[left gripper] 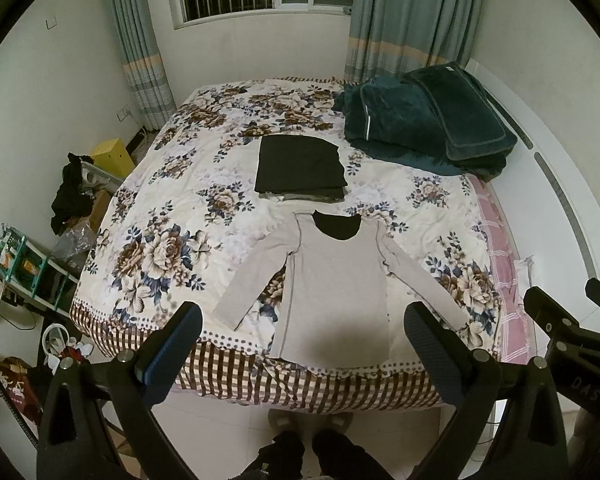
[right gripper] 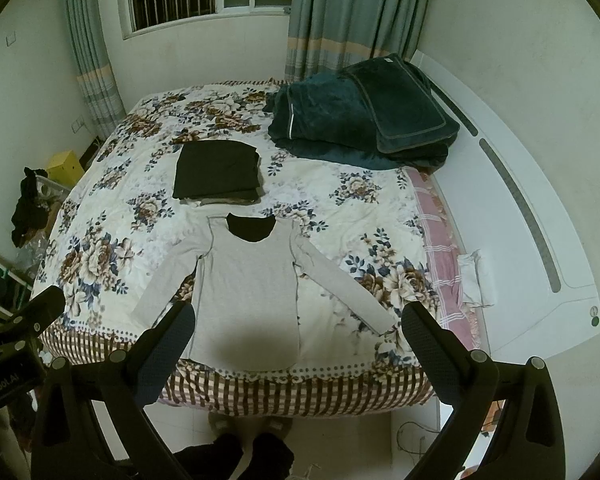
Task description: Fold small clothes
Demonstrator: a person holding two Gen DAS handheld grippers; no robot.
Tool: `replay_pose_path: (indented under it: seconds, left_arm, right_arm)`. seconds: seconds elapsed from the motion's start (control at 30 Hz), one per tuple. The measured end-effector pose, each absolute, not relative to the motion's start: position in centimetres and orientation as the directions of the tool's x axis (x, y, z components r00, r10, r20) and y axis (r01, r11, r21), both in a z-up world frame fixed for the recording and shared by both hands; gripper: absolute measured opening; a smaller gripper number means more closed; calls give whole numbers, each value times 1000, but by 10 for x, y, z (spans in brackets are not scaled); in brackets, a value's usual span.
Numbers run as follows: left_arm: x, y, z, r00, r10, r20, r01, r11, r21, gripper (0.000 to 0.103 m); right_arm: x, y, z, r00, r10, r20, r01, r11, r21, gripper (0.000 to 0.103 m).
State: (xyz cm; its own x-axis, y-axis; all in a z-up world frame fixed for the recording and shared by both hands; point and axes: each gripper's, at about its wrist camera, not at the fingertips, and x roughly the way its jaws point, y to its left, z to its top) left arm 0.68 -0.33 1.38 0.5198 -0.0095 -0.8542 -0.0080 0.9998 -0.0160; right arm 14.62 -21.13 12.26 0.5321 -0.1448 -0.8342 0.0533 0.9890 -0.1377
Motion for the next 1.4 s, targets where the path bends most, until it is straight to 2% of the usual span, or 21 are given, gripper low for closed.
replay_pose_path:
  seconds: [1.17, 1.4]
  left_arm:
    - [20, -7, 41, 529, -10, -848, -8, 1000, -16, 103]
    - [40, -6, 30, 548, -7, -836, -13, 1000, -16, 103]
  right_arm:
    - [143, -210, 126, 536, -141, -832, 58, 990, -131, 103]
    - [182, -206, 135, 516, -103, -851, 126, 991, -44, 103]
